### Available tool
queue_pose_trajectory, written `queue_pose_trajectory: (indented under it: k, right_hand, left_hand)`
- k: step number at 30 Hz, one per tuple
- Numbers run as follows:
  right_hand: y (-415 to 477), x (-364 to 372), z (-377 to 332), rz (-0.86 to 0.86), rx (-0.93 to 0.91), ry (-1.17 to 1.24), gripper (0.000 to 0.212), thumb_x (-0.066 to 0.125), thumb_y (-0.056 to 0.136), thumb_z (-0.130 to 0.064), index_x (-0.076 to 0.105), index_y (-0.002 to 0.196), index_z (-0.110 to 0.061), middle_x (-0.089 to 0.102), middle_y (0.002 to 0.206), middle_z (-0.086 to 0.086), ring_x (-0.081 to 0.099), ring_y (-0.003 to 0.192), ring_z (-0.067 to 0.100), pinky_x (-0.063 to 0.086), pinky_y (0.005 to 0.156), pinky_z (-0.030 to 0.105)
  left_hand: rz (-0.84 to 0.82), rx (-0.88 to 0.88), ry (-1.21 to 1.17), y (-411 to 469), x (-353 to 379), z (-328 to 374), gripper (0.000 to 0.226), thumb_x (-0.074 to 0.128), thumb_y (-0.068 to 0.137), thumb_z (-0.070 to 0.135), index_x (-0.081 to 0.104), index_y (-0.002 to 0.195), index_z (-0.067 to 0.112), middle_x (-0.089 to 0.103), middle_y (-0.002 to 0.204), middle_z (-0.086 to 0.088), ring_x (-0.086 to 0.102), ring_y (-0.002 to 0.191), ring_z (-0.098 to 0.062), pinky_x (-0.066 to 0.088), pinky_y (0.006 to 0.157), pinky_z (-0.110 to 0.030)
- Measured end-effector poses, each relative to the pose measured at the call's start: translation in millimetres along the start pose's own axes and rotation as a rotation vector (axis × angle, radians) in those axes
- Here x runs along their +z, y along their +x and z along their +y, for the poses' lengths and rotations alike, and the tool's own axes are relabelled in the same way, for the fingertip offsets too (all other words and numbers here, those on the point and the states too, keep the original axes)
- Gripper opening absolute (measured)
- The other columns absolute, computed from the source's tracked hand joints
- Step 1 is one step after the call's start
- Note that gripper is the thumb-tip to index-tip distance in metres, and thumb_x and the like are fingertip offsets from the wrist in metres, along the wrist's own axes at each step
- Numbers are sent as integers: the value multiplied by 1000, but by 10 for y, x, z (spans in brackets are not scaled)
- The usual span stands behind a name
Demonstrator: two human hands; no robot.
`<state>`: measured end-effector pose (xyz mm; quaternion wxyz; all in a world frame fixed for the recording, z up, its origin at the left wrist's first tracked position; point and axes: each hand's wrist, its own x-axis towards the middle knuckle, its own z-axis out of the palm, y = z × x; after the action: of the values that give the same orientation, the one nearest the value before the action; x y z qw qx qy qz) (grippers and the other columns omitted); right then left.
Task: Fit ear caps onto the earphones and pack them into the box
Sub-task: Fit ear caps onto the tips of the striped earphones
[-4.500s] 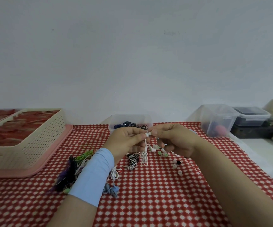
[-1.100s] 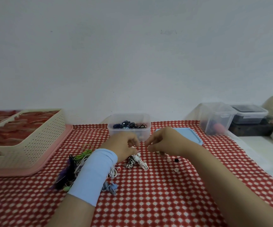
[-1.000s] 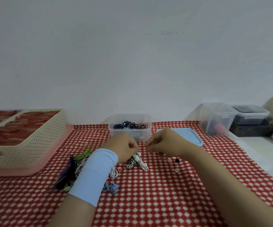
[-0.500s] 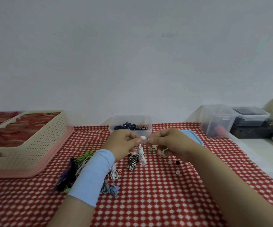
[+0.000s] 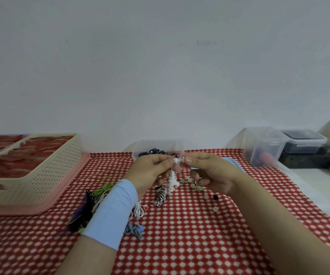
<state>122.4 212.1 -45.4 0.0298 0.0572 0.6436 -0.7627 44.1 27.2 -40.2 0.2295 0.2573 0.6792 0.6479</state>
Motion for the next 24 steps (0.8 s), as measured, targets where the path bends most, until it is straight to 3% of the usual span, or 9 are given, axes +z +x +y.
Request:
queue_pose_trajectory:
  k: [3, 6, 11, 18, 24]
  right_hand:
    - [-2, 18, -11, -28, 15, 8, 40, 69, 85, -22, 69, 120, -2, 72, 95, 2, 46, 53, 6, 25, 41, 14]
    - [3, 18, -12, -31, 16, -6, 41, 71, 83, -22, 69, 119, -3, 71, 91, 2, 45, 52, 6, 24, 41, 14]
    - [-33, 27, -43, -57, 40, 9, 29, 70, 83, -21, 72, 107, -6, 71, 87, 1, 46, 51, 5, 26, 40, 13]
    - [-35, 32, -42, -89, 34, 10, 13, 69, 84, -20, 77, 90, -12, 69, 83, 0, 47, 52, 4, 27, 40, 12]
    - [-54, 37, -65, -108, 15, -8, 12, 68, 83, -19, 79, 81, -14, 70, 80, 0, 47, 51, 5, 27, 40, 12]
  left_hand:
    - [-30, 1, -6, 5, 9, -3, 16, 60, 96, 14, 72, 103, 6, 73, 78, 0, 56, 60, -6, 44, 52, -19]
    - [-40, -6, -32, 5, 33, -10, 17, 60, 96, 13, 71, 106, 4, 72, 79, -2, 57, 59, -7, 46, 51, -18]
    - [-54, -21, -83, 5, 74, -19, 18, 59, 96, 10, 70, 108, 2, 70, 71, 1, 54, 54, -4, 46, 51, -16]
    - [-91, -53, -185, -4, 88, -33, 16, 59, 94, 8, 70, 105, 3, 70, 75, -2, 53, 55, -4, 49, 53, -15]
    - [-115, -39, -167, -8, 98, -24, 19, 58, 95, 7, 68, 109, 2, 70, 72, 0, 53, 53, -3, 48, 51, -14]
